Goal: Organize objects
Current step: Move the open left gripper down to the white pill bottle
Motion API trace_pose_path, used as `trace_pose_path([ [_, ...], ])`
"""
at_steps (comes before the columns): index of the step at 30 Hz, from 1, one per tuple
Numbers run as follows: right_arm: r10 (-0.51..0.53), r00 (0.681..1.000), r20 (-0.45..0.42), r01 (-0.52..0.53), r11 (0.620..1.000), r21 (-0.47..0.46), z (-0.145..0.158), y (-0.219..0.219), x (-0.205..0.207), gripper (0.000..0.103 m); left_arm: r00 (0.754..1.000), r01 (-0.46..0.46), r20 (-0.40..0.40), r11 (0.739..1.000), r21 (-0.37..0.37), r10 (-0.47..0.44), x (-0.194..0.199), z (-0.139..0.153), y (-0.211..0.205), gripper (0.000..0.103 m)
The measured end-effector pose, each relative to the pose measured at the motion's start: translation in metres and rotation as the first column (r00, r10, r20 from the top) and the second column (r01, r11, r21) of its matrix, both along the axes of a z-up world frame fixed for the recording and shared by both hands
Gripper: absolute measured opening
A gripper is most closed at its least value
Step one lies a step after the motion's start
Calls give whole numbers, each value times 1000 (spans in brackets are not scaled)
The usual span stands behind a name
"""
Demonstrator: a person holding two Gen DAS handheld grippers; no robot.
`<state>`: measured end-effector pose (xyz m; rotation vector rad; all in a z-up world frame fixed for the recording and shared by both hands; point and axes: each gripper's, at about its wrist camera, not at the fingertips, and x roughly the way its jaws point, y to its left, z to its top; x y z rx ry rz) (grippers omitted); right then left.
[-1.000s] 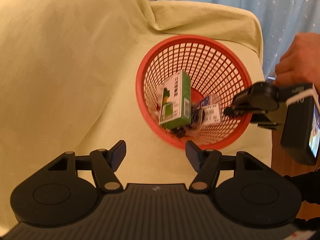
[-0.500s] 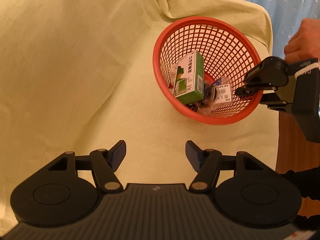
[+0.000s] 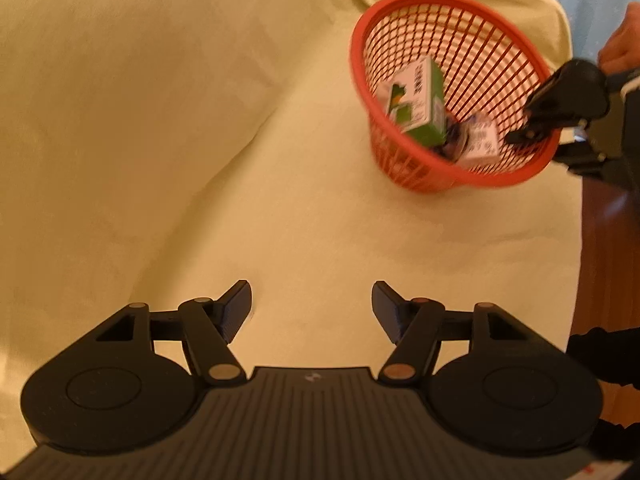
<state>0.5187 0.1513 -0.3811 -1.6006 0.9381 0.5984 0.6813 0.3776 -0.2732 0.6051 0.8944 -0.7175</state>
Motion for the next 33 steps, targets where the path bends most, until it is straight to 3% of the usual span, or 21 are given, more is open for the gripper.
trace_pose_path([
  [10,2,1000,-5,-2,1000,-3,1,0,0,4,996,-84,-4,995,55,85,14,-28,33,64],
  [16,-3,1000,-7,3,1000,-4,2,1,2,4,996,-89,-5,993,79,89,25,-42,41,65],
  [28,-1,1000,-12,1,1000,-3,1,1,4,4,993,-118,-15,992,48,119,51,-70,57,78],
  [33,0,1000,-13,0,1000,-2,3,1,4,4,992,-123,-24,992,41,124,64,-85,55,78],
])
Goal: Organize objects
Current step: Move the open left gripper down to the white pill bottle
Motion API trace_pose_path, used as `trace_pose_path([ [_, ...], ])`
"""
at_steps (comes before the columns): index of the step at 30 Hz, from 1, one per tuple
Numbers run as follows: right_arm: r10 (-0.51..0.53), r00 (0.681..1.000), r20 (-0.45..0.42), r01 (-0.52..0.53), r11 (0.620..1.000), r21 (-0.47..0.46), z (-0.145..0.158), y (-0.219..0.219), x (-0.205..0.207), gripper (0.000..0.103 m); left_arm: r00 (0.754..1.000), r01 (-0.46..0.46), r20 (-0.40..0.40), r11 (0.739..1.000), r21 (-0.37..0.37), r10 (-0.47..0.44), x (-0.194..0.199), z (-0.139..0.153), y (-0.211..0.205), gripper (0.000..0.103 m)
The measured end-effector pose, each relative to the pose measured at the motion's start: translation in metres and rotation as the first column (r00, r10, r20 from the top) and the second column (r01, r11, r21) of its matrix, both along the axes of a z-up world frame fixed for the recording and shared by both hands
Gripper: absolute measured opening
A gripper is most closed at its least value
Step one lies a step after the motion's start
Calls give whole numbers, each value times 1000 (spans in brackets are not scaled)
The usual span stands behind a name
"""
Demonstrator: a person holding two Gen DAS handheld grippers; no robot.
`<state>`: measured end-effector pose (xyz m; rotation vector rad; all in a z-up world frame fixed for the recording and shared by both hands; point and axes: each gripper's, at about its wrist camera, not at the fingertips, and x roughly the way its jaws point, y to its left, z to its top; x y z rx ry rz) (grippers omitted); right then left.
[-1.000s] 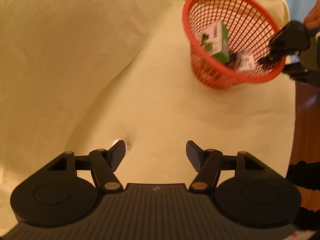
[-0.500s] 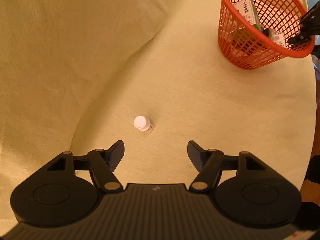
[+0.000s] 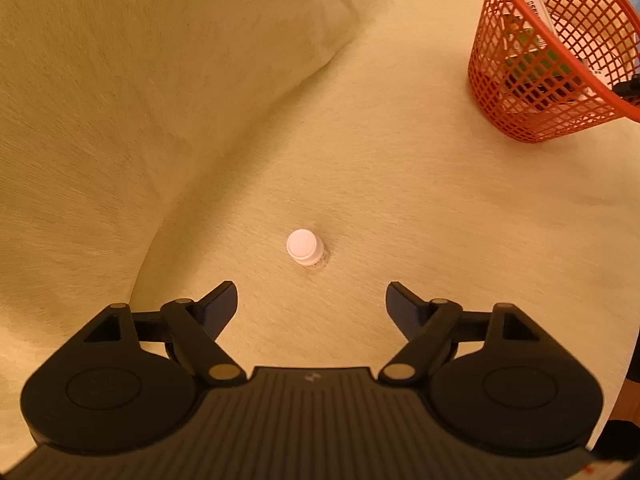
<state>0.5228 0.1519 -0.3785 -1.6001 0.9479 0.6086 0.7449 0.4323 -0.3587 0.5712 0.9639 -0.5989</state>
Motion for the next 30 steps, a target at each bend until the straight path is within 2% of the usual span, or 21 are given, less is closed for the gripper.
trace_pose_path([
  [9,3,1000,1,-3,1000,2,1,-1,1,4,1000,-8,-22,1000,-19,7,21,-21,-1,77],
  [14,6,1000,1,-6,1000,2,1,-2,1,4,999,10,-36,1000,-15,-11,31,-30,-6,68],
  [21,1,1000,2,-1,1000,5,1,-2,2,5,999,19,-51,1000,-21,-20,42,-40,-11,65],
  [30,3,1000,4,-3,1000,9,1,-3,2,5,997,23,-67,1000,-14,-24,52,-52,-15,55],
])
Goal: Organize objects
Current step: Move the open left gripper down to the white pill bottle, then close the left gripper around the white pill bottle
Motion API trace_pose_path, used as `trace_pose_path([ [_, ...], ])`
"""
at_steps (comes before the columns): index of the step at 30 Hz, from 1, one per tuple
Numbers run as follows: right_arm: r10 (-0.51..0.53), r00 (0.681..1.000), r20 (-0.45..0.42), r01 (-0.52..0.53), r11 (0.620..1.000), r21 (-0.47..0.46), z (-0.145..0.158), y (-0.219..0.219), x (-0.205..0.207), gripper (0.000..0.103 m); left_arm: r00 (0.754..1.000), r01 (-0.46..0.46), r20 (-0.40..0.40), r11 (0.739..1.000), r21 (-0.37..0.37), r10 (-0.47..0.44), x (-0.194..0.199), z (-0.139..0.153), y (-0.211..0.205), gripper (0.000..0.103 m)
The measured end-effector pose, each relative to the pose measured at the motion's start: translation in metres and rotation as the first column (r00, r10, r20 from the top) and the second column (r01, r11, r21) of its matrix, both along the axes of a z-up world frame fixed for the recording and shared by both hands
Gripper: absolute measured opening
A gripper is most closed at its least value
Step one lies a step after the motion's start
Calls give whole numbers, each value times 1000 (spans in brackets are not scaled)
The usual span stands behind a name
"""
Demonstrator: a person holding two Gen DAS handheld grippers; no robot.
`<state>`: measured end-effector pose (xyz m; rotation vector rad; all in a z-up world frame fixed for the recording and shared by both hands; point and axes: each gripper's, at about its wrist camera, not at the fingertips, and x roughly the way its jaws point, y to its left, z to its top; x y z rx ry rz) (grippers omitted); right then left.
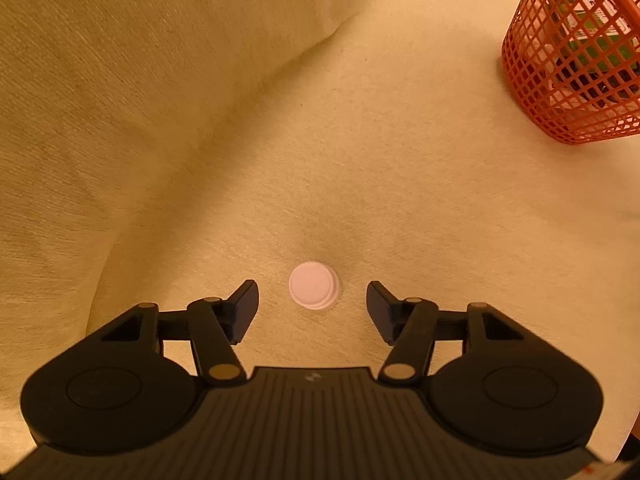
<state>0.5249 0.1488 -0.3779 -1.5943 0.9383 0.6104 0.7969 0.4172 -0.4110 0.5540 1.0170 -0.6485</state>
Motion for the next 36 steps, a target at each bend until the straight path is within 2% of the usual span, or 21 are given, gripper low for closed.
trace_pose_path([
  [2,1,1000,0,-1,1000,2,0,-1,0,5,1000,1,-2,1000,3,-1,1,-2,1,50],
  [25,-5,1000,2,5,1000,12,0,-3,4,5,1000,0,-21,1000,-4,0,6,-10,-2,26],
  [36,-6,1000,0,6,1000,12,0,-3,5,5,1000,15,-25,1000,2,-15,1,-2,-1,22],
])
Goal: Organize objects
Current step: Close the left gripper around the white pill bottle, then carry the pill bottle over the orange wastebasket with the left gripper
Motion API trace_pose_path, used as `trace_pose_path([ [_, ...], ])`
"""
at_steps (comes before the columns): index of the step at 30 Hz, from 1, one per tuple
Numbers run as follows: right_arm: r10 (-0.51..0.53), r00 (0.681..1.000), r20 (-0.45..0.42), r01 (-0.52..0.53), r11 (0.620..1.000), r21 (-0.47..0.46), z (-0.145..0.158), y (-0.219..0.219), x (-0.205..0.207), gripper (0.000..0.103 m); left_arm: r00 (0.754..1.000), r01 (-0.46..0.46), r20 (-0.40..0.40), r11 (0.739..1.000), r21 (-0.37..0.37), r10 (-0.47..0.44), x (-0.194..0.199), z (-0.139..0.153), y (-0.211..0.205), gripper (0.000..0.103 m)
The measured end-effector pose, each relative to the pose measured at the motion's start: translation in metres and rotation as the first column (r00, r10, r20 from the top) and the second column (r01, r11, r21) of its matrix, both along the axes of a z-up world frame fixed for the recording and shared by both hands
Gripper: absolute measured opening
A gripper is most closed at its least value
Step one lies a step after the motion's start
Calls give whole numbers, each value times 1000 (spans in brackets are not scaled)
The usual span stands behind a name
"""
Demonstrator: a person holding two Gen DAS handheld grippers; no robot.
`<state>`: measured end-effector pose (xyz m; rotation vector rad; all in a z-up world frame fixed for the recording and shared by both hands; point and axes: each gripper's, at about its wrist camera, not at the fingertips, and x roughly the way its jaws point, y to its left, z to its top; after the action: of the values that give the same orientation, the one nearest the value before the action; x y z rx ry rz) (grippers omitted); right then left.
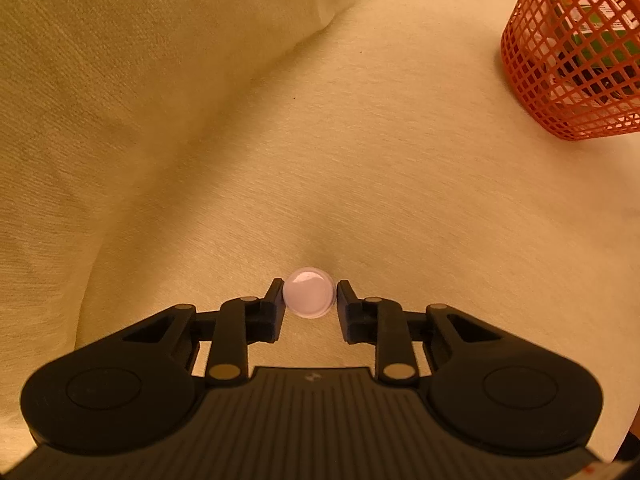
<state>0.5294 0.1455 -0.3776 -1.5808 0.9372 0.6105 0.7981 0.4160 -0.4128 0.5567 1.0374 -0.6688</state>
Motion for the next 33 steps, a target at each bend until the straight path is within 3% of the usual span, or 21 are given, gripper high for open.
trace_pose_path([
  [6,2,1000,-1,-2,1000,-2,0,0,1,5,1000,13,11,1000,-3,-13,-14,21,0,22],
  [16,3,1000,4,-3,1000,7,1,-2,-2,5,991,104,92,992,-70,-97,-52,96,-24,22],
  [25,5,1000,6,-5,1000,11,0,-1,-1,5,967,230,138,965,-124,-213,-82,161,-67,22],
  [33,-3,1000,5,3,1000,17,3,0,-2,4,944,314,157,936,-160,-290,-91,189,-111,22],
])
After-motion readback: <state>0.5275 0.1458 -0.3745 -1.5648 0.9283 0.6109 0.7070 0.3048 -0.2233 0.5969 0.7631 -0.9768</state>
